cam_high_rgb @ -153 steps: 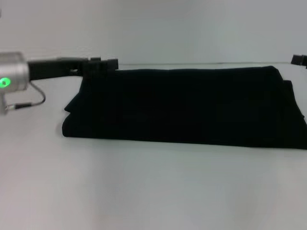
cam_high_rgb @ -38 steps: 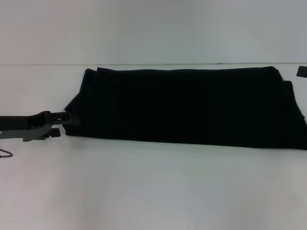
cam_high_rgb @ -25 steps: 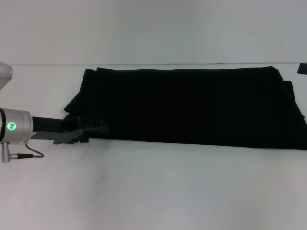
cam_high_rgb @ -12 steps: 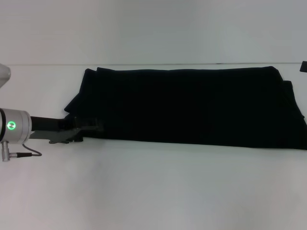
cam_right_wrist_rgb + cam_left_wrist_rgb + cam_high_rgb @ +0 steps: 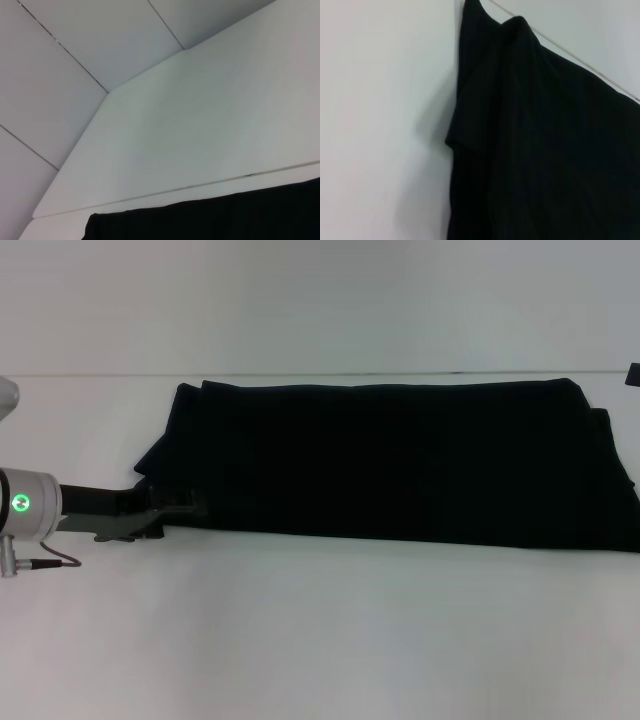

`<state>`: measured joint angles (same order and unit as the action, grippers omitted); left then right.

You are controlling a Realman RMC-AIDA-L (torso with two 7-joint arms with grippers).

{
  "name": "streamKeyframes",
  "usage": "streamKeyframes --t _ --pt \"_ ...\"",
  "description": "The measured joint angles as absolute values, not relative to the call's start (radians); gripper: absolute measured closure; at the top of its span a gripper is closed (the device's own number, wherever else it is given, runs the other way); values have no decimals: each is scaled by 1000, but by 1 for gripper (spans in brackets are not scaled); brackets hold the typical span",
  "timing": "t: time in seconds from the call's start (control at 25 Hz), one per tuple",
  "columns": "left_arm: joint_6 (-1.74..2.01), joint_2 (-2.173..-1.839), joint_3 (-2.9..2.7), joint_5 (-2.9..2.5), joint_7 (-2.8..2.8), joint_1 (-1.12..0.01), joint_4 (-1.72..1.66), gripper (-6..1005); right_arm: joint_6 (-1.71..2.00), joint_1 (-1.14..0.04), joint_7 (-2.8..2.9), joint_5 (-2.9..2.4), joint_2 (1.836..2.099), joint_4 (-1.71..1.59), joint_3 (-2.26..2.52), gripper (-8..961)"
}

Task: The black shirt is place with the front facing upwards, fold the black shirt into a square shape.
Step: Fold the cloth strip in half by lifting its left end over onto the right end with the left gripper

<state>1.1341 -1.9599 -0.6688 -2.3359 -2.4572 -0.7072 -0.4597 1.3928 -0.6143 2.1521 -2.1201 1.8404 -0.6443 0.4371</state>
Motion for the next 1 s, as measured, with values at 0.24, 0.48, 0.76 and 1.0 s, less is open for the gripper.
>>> streamKeyframes --t 0.24,0.48,0.76,1.0 --pt "1117 -1960 -669 -2341 -2458 -709 -460 181 1393 -615 2153 -2120 1840 -644 435 86" --pt "1098 -1958 -669 -2353 -2459 -722 -455 185 1394 -614 2159 -2120 1840 -644 430 88" --pt "1071 -1954 -669 -2355 -2459 -743 -436 189 1396 -612 2160 -2120 1839 -644 428 89" --pt "1041 -1953 -669 -2355 -2456 -765 -436 192 1397 -613 2160 -2120 1839 -645 427 89"
